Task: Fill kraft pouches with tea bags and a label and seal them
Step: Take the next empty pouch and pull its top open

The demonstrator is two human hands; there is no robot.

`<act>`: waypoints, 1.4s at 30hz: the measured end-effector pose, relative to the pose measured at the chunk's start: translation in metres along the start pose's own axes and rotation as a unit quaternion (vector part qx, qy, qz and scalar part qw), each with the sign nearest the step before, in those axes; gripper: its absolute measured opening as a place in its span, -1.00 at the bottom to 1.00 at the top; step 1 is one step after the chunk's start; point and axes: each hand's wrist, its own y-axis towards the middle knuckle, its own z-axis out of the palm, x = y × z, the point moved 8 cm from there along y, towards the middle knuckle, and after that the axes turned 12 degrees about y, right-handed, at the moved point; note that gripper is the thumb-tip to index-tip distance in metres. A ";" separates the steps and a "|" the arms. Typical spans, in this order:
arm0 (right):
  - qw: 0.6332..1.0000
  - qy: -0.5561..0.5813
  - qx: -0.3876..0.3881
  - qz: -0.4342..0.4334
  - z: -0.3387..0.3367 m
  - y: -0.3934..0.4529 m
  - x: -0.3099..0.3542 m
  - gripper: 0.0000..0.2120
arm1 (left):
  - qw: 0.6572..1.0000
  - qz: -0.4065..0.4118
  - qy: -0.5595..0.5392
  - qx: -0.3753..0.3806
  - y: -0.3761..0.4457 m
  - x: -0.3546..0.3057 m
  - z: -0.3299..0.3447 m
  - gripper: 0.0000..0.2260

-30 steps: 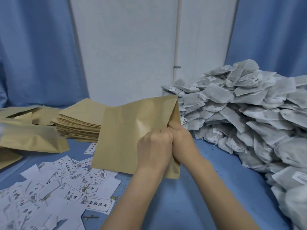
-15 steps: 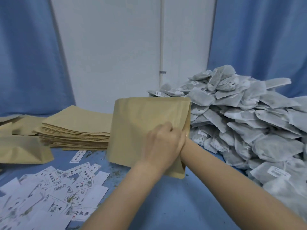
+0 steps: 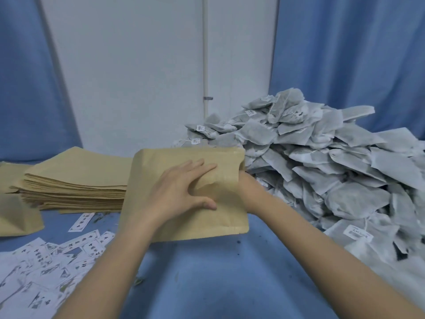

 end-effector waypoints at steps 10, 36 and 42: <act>0.957 -0.179 -0.174 0.148 -0.062 0.001 -0.123 -0.64 | 0.984 -0.097 -0.147 -0.031 0.012 0.029 0.035 -0.20; 0.910 0.405 0.065 0.068 -0.012 -0.009 -0.055 -0.82 | 0.994 -0.009 -0.110 -0.020 0.018 -0.003 0.060 -0.21; 0.909 0.407 0.089 0.025 0.003 0.016 -0.032 -0.73 | 0.995 -0.032 -0.080 -0.058 0.019 0.003 0.054 -0.24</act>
